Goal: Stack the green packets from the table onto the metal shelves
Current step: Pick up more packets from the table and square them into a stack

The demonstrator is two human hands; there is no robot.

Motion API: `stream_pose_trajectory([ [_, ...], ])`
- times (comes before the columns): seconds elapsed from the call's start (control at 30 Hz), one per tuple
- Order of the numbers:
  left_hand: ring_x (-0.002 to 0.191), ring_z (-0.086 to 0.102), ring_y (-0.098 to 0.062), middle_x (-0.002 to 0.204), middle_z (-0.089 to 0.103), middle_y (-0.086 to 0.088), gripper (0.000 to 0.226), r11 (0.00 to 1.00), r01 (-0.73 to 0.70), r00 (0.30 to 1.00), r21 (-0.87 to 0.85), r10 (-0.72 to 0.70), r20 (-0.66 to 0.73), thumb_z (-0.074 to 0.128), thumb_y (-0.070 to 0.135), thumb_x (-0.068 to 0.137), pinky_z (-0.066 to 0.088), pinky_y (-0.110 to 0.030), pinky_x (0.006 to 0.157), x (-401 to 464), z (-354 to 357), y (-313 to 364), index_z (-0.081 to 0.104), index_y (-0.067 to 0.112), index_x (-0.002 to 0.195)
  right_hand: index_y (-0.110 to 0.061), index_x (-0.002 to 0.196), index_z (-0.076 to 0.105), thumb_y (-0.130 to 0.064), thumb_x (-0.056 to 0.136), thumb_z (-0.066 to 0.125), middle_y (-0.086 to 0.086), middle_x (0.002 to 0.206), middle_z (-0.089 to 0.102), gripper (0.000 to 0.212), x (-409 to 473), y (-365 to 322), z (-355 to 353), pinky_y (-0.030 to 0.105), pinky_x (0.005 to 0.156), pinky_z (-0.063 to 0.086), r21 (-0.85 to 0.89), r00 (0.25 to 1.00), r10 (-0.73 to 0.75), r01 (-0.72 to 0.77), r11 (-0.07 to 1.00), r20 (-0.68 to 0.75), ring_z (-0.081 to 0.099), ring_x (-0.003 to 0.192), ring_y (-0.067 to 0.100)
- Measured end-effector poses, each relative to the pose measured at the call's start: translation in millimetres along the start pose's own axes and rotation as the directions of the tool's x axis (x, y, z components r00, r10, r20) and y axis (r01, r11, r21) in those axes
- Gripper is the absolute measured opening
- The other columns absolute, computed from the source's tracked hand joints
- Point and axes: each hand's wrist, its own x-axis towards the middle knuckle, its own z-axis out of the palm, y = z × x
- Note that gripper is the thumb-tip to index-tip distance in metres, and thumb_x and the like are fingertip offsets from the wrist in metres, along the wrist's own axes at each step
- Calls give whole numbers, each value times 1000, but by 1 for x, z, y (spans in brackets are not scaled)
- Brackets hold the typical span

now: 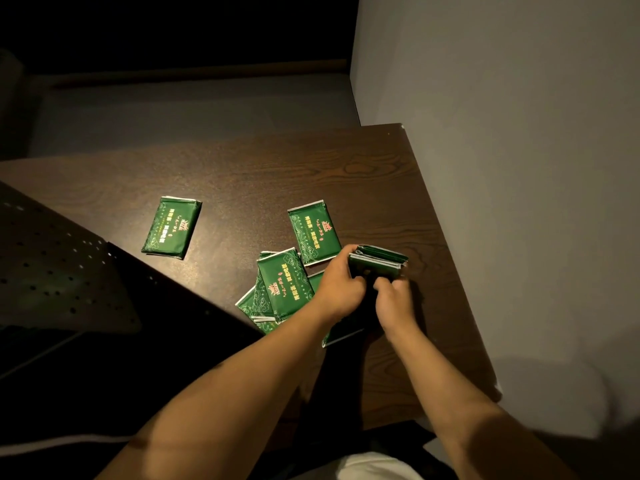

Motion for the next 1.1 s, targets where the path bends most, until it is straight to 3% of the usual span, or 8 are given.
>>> stream_pose_trajectory([
  [0.23, 107, 61, -12, 111, 65, 1, 48, 996, -84, 994, -19, 83, -66, 56, -6, 79, 50, -34, 96, -9, -26, 49, 52, 21, 119, -21, 124, 40, 4, 94, 43, -9, 108, 59, 39, -13, -64, -13, 8, 74, 44, 41, 966, -189, 184, 982, 178, 57, 99, 1],
  [0.47, 117, 52, -10, 125, 52, 4, 56, 946, -323, 922, 36, 323, -214, 48, 15, 78, 44, -45, 103, -48, -77, 154, 37, 41, 127, -26, 129, 35, 5, 96, 39, -10, 108, 56, 45, -54, -192, 1, 3, 70, 44, 128, 814, -443, 428, 895, 376, 55, 96, -1],
  [0.63, 109, 53, -4, 118, 51, 3, 44, 796, -527, 709, 298, 605, -361, 48, 21, 80, 45, -40, 100, -111, -132, 262, 44, 39, 120, -34, 131, 40, -2, 98, 45, -19, 110, 58, 47, -108, -311, 0, -1, 67, 42, 185, 593, -668, 670, 719, 449, 56, 95, -15],
  [0.73, 110, 57, -11, 116, 57, 2, 41, 697, -600, 561, 392, 716, -415, 51, 24, 80, 48, -43, 96, -167, -169, 329, 50, 38, 118, -30, 130, 49, -2, 97, 48, -11, 109, 67, 44, -161, -387, 5, 11, 75, 51, 338, 387, -794, 752, 566, 469, 64, 99, -3],
  [0.83, 102, 61, -5, 109, 62, 11, 40, 603, -623, 407, 499, 794, -452, 56, 24, 82, 52, -36, 91, -228, -202, 384, 50, 39, 118, -20, 137, 46, -2, 96, 53, 7, 117, 67, 45, -214, -451, 18, 33, 86, 56, 510, 212, -852, 723, 467, 479, 65, 109, 18],
  [0.93, 89, 67, -11, 102, 62, 10, 41, 581, -654, 286, 485, 783, -553, 58, 23, 74, 58, -40, 80, -293, -239, 427, 48, 40, 110, -24, 130, 44, -11, 87, 64, 10, 109, 70, 49, -272, -507, 43, 39, 77, 58, 667, 60, -852, 594, 450, 521, 70, 100, 23],
  [1.0, 94, 67, -20, 105, 63, 0, 39, 620, -659, 283, 427, 729, -623, 57, 23, 68, 57, -47, 80, -320, -262, 442, 49, 36, 104, -23, 123, 44, -10, 85, 65, 7, 96, 73, 46, -296, -534, 61, 36, 70, 58, 692, 2, -833, 555, 462, 553, 72, 89, 21],
  [1.1, 101, 66, -30, 114, 63, -12, 39, 709, -630, 310, 317, 604, -734, 60, 21, 70, 58, -50, 75, -358, -302, 447, 51, 27, 108, -15, 127, 41, -6, 91, 61, 16, 105, 66, 42, -337, -561, 103, 39, 77, 59, 622, -56, -751, 602, 500, 658, 69, 90, 25],
])
